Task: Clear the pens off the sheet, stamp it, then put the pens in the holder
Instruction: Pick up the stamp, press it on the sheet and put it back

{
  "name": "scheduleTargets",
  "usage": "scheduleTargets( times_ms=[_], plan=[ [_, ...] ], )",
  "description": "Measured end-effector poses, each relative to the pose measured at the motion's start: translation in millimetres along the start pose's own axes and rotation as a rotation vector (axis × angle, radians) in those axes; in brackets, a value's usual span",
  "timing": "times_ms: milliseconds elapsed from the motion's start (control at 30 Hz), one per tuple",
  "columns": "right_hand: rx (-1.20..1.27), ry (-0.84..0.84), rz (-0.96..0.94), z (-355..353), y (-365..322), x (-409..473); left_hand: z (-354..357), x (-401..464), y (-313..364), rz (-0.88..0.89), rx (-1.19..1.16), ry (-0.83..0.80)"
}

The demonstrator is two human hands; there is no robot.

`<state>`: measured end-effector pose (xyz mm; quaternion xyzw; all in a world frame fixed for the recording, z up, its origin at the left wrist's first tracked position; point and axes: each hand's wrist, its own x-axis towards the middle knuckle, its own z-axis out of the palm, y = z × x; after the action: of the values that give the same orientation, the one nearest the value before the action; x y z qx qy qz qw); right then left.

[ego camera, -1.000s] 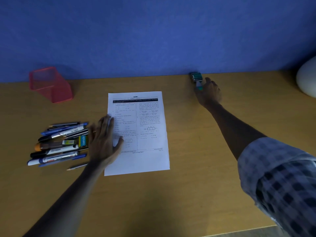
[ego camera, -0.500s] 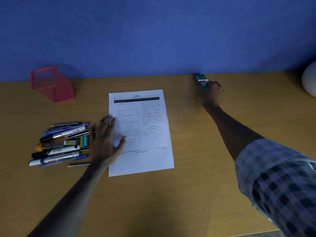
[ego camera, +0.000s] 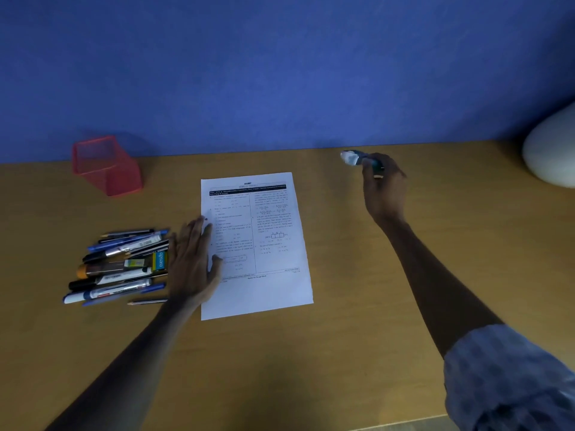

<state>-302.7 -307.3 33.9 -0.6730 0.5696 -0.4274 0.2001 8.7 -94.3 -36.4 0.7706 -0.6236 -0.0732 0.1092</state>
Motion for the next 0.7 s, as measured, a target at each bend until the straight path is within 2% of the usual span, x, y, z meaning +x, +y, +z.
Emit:
scheduleTargets(
  times_ms=[100, 300, 467, 700],
  plan=[
    [0.12, -0.02, 0.03, -13.7, -18.5, -15.9, -1.0, -2.6, -1.8, 0.026, 0.026, -0.013],
    [0.532, -0.028, 0.278, -37.3, -62.8, -47.5, 2.5, -8.3, -8.1, 0.03, 0.05, -0.028],
    [0.978, -0.199, 0.479, -55.2, -91.1, -62.5, 6.1, -12.1, -11.7, 0.022, 0.037, -0.041],
    [1.317, -0.358, 0.578, -67.2, -125.1, -79.4, 6.8, -14.5, -12.5, 0.011, 0.051, -0.044]
  ],
)
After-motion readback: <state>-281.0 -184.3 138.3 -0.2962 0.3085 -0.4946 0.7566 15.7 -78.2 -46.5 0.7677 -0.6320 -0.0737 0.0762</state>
